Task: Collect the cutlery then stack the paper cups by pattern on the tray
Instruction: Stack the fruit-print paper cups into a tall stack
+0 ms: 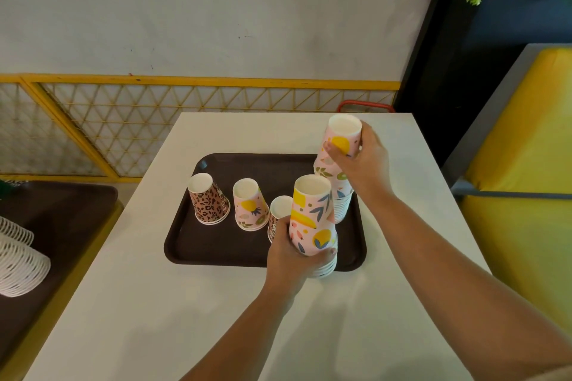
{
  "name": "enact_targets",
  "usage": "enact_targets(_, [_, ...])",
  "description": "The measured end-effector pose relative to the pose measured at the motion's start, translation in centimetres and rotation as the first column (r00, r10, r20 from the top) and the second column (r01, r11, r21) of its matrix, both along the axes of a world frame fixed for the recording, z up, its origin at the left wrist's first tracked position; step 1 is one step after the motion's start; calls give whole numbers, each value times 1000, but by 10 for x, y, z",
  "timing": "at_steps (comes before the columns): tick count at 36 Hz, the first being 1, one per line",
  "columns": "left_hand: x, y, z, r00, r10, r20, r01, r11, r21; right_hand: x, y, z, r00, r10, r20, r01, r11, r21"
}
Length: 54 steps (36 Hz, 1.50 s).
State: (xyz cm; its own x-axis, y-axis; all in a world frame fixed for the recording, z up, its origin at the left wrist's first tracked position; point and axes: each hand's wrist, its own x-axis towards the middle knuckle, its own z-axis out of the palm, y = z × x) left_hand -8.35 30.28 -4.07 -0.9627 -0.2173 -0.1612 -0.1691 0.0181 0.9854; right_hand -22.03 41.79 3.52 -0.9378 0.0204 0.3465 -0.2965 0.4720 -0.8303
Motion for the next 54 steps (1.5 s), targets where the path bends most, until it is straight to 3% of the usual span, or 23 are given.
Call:
enact_targets(4, [-1,1,3,1000,3,1,-3,1000,18,12,3,-1,999,-54,-6,54,999,8])
enact_targets(9, [-3,3,5,1000,6,-22,-7,1000,-26,44,8,6,983,-18,-184,7,998,-61])
enact_targets(16, [-2,10,12,999,4,-42,-6,999,-43,82,9,-5,978,206,-41,-204,978,42])
enact_targets(21, [-2,14,13,998,-8,-62,2,995,-102,90,7,-8,970,232,79,-237,969,71])
enact_targets(30, [2,13,13,993,-58,-107,38,982,-187,91,8,-2,980,193,53,-196,979,55])
enact_targets(36, [10,13,12,997,-37,-64,32,996,-81,84,8,10,981,194,-19,-194,981,17])
enact_targets(40, [10,10,7,997,-54,-50,48,993,-111,74,7,34,982,177,-65,-182,980,-79])
enact_targets(47, [9,5,5,998,-55,-16,53,992,-118,41,5,75,979,33,-199,-75,976,-205])
enact_targets(54, [4,1,3,1000,-31,3,31,993,-110,6,0,64,962,-83,-261,43,987,-154])
